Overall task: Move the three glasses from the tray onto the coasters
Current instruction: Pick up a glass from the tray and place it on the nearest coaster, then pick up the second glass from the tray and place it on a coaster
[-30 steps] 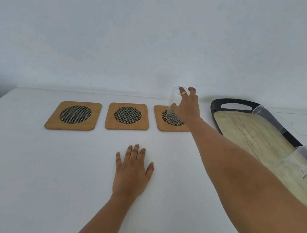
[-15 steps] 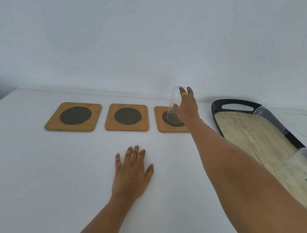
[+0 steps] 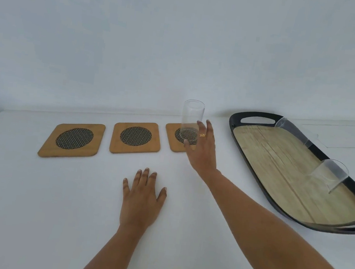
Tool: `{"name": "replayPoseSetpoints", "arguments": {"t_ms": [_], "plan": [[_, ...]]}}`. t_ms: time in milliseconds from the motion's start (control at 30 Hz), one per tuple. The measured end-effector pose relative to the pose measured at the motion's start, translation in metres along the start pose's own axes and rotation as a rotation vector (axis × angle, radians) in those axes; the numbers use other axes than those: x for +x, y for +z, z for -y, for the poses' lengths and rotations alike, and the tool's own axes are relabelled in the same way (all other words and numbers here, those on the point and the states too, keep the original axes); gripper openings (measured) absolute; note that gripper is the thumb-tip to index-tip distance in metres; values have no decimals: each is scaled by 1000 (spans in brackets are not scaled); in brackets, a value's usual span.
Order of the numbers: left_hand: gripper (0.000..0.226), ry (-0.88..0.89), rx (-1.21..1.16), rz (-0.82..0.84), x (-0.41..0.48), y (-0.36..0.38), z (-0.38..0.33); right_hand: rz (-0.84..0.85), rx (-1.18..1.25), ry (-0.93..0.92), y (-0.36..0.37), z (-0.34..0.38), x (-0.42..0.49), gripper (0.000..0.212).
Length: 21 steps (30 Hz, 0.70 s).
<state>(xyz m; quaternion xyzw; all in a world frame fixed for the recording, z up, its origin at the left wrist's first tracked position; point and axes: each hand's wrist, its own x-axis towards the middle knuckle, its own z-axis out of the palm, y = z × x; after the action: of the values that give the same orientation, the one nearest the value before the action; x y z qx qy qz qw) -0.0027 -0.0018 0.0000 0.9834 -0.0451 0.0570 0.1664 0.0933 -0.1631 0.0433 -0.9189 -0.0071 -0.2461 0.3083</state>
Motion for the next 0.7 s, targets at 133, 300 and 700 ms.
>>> {"name": "replayPoseSetpoints", "arguments": {"t_ms": [133, 300, 700], "plan": [[57, 2, 8, 10, -1, -2, -2, 156, -25, 62, 0, -19, -38, 65], [58, -16, 34, 32, -6, -4, -7, 367, -49, 166, -17, -35, -67, 55], [58, 68, 47, 107, -24, 7, -40, -137, -282, 97, -123, -70, -78, 26]]}}
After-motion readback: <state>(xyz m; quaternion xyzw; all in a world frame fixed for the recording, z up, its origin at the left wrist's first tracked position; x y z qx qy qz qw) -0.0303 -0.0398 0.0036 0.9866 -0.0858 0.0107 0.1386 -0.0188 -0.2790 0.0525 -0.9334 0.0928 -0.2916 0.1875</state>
